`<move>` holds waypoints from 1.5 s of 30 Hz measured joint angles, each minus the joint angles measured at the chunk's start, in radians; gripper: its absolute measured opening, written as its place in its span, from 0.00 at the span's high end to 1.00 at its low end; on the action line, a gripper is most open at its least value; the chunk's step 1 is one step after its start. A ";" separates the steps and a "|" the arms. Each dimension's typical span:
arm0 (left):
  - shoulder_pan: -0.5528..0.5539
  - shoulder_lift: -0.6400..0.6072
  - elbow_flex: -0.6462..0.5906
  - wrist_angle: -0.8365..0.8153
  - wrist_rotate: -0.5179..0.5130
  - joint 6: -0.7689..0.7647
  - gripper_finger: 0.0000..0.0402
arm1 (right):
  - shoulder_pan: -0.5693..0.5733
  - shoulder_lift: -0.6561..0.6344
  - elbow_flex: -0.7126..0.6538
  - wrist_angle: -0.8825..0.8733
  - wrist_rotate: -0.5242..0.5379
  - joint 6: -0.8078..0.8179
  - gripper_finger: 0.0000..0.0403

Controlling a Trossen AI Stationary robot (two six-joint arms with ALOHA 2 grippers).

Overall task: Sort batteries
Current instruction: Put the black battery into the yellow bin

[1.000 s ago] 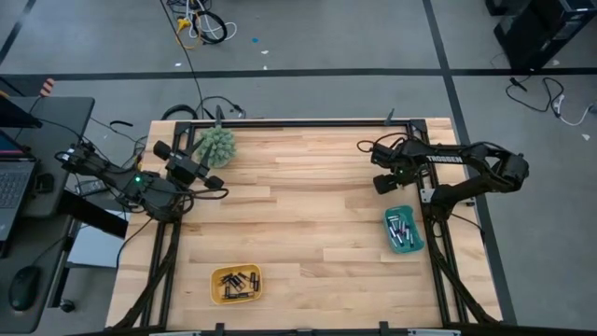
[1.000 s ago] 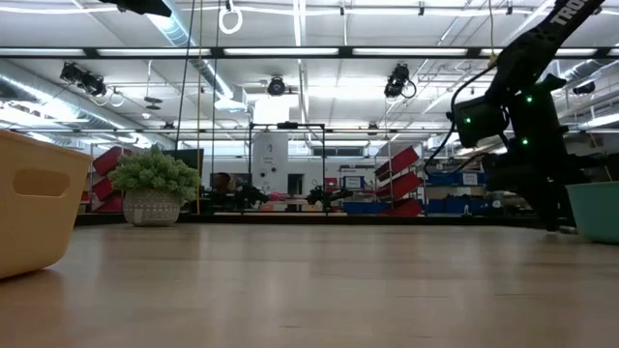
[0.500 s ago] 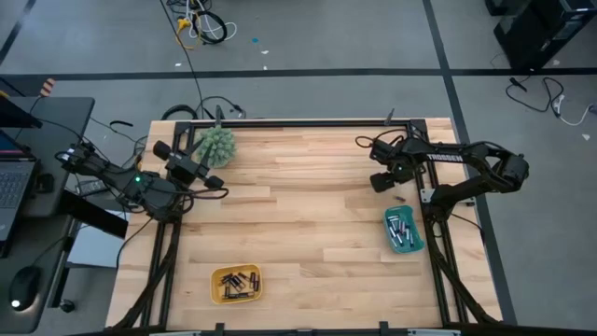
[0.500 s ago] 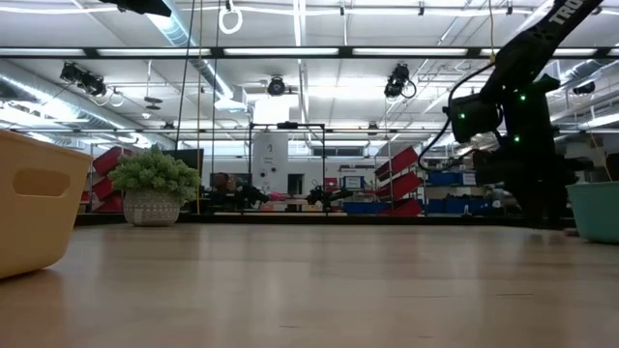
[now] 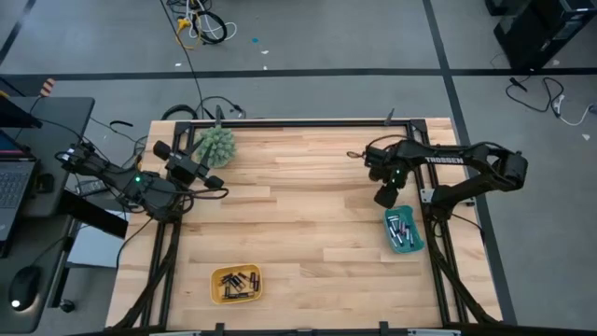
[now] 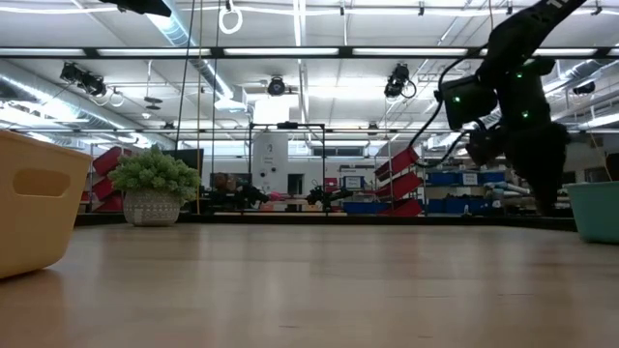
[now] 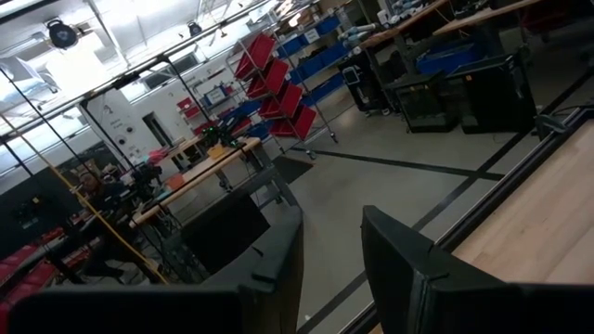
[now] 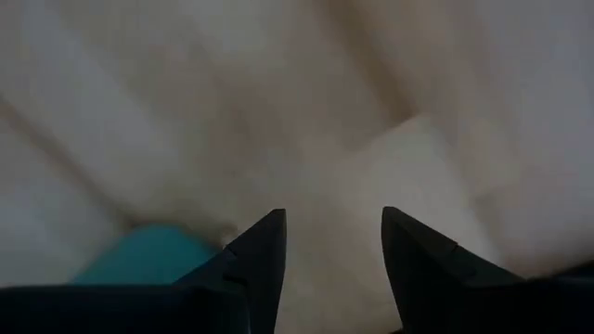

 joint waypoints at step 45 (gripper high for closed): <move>0.000 0.001 0.000 -0.039 0.002 -0.015 0.73 | 0.370 0.001 -0.059 0.007 0.130 0.290 0.53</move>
